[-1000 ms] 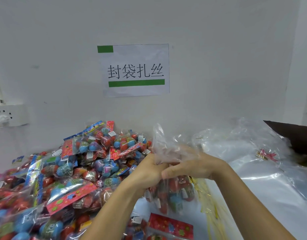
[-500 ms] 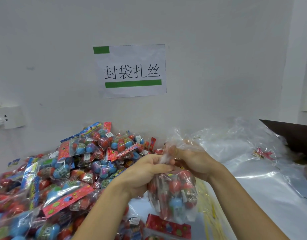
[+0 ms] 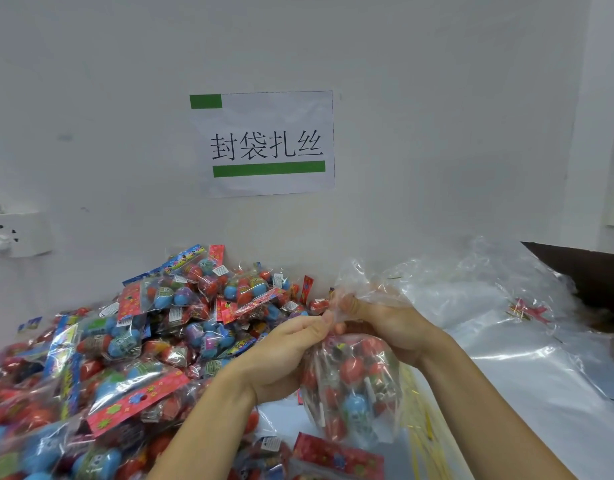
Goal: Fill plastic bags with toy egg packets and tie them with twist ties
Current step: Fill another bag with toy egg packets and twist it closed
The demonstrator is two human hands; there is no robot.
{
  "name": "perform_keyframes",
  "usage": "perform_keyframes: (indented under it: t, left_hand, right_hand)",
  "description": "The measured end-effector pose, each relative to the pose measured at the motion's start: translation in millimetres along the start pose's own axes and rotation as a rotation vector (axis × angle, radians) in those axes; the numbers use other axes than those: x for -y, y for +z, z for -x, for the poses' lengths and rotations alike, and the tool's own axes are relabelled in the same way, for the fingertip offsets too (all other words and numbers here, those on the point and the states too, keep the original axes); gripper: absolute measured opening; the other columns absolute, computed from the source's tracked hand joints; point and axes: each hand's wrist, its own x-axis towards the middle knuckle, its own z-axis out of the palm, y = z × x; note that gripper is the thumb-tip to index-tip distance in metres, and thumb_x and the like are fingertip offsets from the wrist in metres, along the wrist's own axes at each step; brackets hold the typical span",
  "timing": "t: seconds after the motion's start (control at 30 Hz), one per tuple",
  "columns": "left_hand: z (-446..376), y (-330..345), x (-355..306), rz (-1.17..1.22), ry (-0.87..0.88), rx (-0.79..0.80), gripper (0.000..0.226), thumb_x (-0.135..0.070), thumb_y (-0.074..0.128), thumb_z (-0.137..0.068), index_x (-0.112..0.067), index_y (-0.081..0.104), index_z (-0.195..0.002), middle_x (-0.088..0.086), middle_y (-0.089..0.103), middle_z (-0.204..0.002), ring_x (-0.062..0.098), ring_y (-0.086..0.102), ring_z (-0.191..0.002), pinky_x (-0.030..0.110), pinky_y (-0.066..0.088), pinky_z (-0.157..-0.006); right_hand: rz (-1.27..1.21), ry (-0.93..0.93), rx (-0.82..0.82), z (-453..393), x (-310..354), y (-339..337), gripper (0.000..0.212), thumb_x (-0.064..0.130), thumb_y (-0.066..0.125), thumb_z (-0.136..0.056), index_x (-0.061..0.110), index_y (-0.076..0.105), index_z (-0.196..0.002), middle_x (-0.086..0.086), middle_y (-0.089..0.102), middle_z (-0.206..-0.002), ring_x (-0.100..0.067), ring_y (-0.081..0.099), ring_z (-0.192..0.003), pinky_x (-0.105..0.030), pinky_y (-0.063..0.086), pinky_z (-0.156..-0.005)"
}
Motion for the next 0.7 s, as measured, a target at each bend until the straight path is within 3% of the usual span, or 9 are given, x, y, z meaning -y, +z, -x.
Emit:
perform_keyframes:
  t: [0.03,0.13,0.27,0.33,0.43,0.5,0.57,0.63,0.7]
  left_hand:
    - [0,-1,1,0.009,0.001,0.006,0.039,-0.037,0.048,-0.097,-0.007,0.074,-0.099,0.011,0.072,-0.095,0.021,0.071,-0.084,0.034,0.058,-0.077]
    - [-1,-3,2,0.021,-0.011,0.016,0.052,-0.044,0.044,-0.101,0.0,0.064,-0.118,0.018,0.067,-0.11,0.031,0.066,-0.099,0.044,0.055,-0.091]
    - [-3,1,0,-0.041,0.005,-0.056,0.032,-0.039,0.051,-0.099,-0.018,0.065,-0.08,0.007,0.064,-0.082,0.018,0.065,-0.074,0.032,0.053,-0.073]
    - [-8,2,0,-0.105,0.024,-0.1,0.032,-0.039,0.051,-0.099,-0.02,0.06,-0.074,0.006,0.057,-0.078,0.017,0.06,-0.07,0.03,0.05,-0.07]
    - [-12,0,1,-0.244,0.06,-0.19,0.036,-0.039,0.047,-0.103,-0.017,0.06,-0.077,0.02,0.063,-0.092,0.033,0.063,-0.087,0.045,0.051,-0.089]
    - [-14,-4,5,-0.33,0.098,-0.266,0.037,-0.036,0.044,-0.106,-0.01,0.064,-0.09,0.024,0.07,-0.105,0.039,0.067,-0.097,0.053,0.049,-0.099]
    - [-14,-5,5,-0.384,0.129,-0.365,0.035,-0.033,0.043,-0.106,-0.013,0.066,-0.089,0.021,0.072,-0.104,0.035,0.071,-0.094,0.053,0.051,-0.095]
    - [-14,-4,2,-0.518,0.174,-0.495,0.036,-0.032,0.043,-0.107,-0.014,0.067,-0.087,0.019,0.071,-0.1,0.033,0.07,-0.092,0.047,0.051,-0.092]
    - [-16,2,0,-0.655,0.211,-0.605,0.034,-0.03,0.042,-0.107,-0.01,0.068,-0.097,0.016,0.071,-0.1,0.034,0.066,-0.098,0.044,0.05,-0.09]
  right_hand:
    - [0.009,-0.009,-0.006,1,0,0,0.032,0.023,0.056,-0.088,0.0,0.068,-0.07,-0.005,0.069,-0.066,-0.012,0.068,-0.064,-0.018,0.054,-0.064]
    - [0.032,-0.037,-0.025,0,-1,-2,0.032,0.026,0.059,-0.087,0.004,0.07,-0.066,-0.015,0.067,-0.076,-0.021,0.064,-0.071,-0.021,0.054,-0.066]
    - [0.007,-0.013,-0.029,-2,-4,-1,0.036,0.039,0.069,-0.07,0.003,0.068,-0.064,-0.013,0.066,-0.072,-0.017,0.068,-0.066,-0.02,0.054,-0.064]
    - [0.011,-0.001,-0.055,-3,-5,-2,0.036,0.039,0.071,-0.069,0.003,0.068,-0.066,-0.013,0.066,-0.072,-0.016,0.068,-0.066,-0.021,0.054,-0.064]
    - [-0.034,-0.018,-0.131,-5,-5,-3,0.023,0.021,0.073,-0.08,0.0,0.068,-0.088,-0.019,0.07,-0.083,-0.023,0.071,-0.076,-0.027,0.057,-0.07]
    - [-0.034,0.004,-0.205,-7,-5,-7,0.025,0.014,0.074,-0.085,0.01,0.06,-0.106,-0.023,0.073,-0.1,-0.028,0.074,-0.09,-0.029,0.059,-0.074]
    - [0.152,0.051,-0.16,-5,-2,-7,0.018,0.022,0.072,-0.09,0.014,0.067,-0.105,-0.016,0.075,-0.108,-0.02,0.074,-0.095,-0.023,0.056,-0.07]
    - [0.358,0.086,-0.095,-2,1,-8,0.021,0.035,0.069,-0.092,0.018,0.077,-0.102,0.001,0.077,-0.103,-0.006,0.072,-0.086,-0.014,0.051,-0.066]
    - [0.491,0.099,-0.074,-1,5,-3,0.024,0.047,0.067,-0.091,0.028,0.08,-0.099,0.015,0.077,-0.097,0.002,0.07,-0.087,-0.009,0.051,-0.068]
